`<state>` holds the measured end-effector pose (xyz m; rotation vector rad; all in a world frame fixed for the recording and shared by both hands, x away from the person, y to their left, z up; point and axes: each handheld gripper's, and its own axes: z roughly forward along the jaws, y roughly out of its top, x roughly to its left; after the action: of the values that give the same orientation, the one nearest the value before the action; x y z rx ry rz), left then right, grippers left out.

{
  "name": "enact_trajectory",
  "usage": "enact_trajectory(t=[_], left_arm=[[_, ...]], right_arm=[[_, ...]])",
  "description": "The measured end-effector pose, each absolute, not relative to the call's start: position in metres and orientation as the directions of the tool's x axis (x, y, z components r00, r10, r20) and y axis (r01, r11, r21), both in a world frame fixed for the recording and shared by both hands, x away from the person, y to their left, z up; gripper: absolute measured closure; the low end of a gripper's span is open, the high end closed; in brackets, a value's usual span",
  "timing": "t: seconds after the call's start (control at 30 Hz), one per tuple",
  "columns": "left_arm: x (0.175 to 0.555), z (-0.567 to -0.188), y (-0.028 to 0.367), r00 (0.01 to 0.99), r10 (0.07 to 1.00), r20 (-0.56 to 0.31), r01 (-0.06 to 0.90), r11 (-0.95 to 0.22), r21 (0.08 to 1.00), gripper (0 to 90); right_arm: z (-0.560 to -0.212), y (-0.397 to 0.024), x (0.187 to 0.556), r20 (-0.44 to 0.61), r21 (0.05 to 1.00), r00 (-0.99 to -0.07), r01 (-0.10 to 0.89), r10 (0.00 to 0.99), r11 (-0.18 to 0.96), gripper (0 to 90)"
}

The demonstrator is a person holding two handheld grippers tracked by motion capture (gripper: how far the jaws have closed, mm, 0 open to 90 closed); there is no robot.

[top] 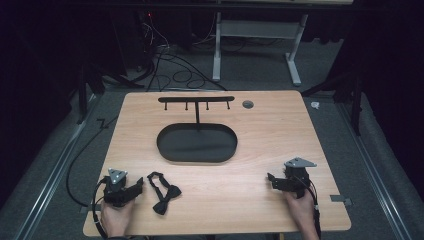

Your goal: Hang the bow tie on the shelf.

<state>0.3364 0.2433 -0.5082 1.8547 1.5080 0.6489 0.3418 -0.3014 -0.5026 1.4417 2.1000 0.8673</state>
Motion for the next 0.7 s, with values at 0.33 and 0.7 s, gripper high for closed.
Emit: enact_trajectory(t=[0.33, 0.7], left_arm=[[0.3365, -0.5080, 0.2431, 0.198, 0.979, -0.053, 0.653, -0.091, 0.752, 34.8], [0.3284, -0.5028, 0.2402, 0.215, 0.973, -0.078, 0.664, -0.087, 0.742, 36.2]], right_arm=[[-0.5026, -0.3014, 0.3418, -0.012, 0.711, -0.355, 0.655, 0.935, 0.258, 20.2], [-0.5026, -0.3013, 0.3419, -0.012, 0.711, -0.355, 0.654, 0.935, 0.257, 20.2]])
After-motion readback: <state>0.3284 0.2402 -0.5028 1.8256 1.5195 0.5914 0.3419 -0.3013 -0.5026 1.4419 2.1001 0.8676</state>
